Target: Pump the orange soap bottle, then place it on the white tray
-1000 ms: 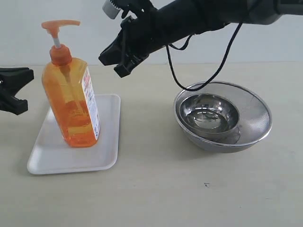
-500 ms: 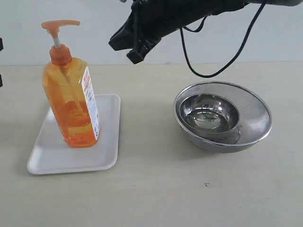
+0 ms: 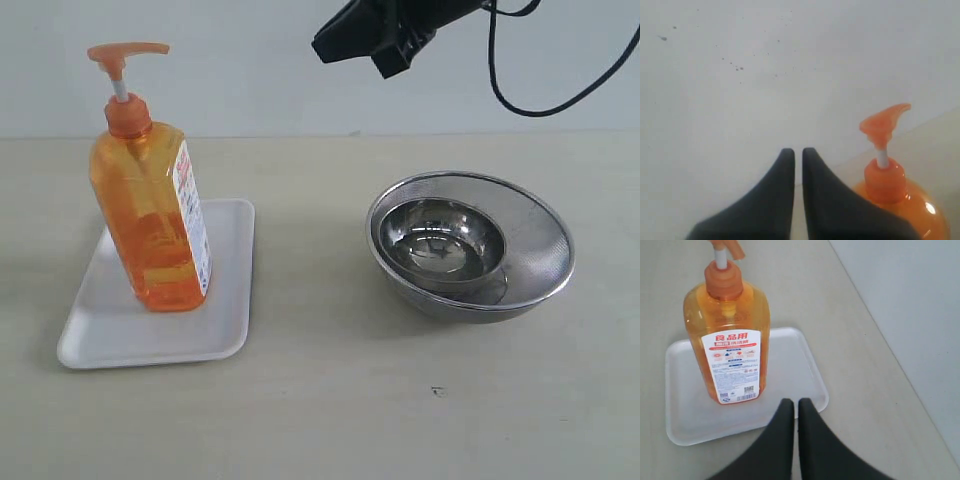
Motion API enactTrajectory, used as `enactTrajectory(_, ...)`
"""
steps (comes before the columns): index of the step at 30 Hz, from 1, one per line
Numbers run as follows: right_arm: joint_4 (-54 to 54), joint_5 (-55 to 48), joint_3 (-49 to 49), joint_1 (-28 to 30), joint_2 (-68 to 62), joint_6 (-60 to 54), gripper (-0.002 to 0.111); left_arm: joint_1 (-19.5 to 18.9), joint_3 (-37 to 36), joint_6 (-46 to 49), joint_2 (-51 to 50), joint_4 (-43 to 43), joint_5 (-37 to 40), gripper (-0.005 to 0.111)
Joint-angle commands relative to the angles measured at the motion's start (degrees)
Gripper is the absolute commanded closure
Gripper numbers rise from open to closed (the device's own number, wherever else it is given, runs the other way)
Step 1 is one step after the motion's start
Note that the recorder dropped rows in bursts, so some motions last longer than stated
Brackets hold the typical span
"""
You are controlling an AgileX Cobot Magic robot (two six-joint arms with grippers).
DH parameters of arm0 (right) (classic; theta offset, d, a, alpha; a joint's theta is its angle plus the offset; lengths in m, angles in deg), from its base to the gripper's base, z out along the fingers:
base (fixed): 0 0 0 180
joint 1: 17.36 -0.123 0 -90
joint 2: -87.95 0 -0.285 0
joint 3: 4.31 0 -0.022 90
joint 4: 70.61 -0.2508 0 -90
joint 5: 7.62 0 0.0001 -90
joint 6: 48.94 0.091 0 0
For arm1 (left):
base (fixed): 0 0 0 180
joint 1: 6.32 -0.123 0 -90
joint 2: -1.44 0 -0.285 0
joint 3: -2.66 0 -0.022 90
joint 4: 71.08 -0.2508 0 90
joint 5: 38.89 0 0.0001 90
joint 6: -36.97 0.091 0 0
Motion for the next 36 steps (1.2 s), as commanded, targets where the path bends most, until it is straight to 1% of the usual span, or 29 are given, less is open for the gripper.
enactTrajectory(1,-0.1,-0.6,0.2,0.5,0.7,3.1,0.108,-0.1,0.1,-1.8,0.4,0.2,-0.8,0.102)
enactTrajectory(7,-0.5,0.9,0.2,0.5,0.7,6.8,0.108,-0.1,0.1,-1.8,0.4,0.2,-0.8,0.102)
enactTrajectory(36,-0.5,0.9,0.2,0.5,0.7,7.3,0.108,-0.1,0.1,-1.8,0.4,0.2,-0.8,0.102)
